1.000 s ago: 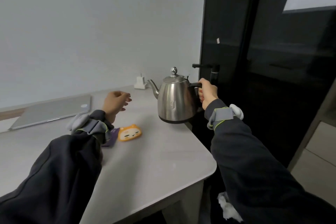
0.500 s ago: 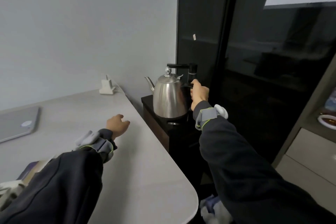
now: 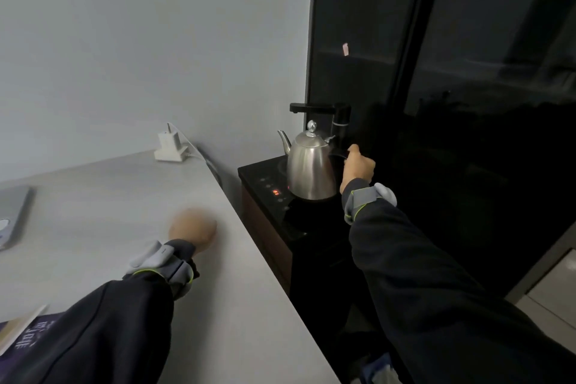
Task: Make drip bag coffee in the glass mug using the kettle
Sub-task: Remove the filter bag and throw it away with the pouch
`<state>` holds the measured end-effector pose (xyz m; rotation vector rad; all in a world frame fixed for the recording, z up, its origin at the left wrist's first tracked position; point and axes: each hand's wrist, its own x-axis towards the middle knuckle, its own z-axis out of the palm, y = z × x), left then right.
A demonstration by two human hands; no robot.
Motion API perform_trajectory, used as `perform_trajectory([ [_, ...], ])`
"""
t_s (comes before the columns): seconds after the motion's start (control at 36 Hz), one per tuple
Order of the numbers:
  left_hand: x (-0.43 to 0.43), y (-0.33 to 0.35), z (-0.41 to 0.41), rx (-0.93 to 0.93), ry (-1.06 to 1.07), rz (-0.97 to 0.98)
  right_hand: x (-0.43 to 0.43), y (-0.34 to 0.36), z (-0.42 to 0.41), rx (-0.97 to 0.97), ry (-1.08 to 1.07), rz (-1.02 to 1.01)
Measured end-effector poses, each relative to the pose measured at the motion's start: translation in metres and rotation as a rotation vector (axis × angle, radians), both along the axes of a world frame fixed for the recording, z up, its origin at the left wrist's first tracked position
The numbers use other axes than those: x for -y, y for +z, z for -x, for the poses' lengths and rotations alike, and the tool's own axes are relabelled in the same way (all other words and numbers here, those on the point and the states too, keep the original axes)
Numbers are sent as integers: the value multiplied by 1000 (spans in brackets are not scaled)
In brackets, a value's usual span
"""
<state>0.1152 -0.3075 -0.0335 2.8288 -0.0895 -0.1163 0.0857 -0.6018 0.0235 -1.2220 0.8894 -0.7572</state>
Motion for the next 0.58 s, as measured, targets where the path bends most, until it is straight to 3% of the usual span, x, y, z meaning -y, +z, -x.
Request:
perform_trajectory([
  [0.58,0,-10,-32,102,20,-80,33,-19,-27,-62,-52,-2],
])
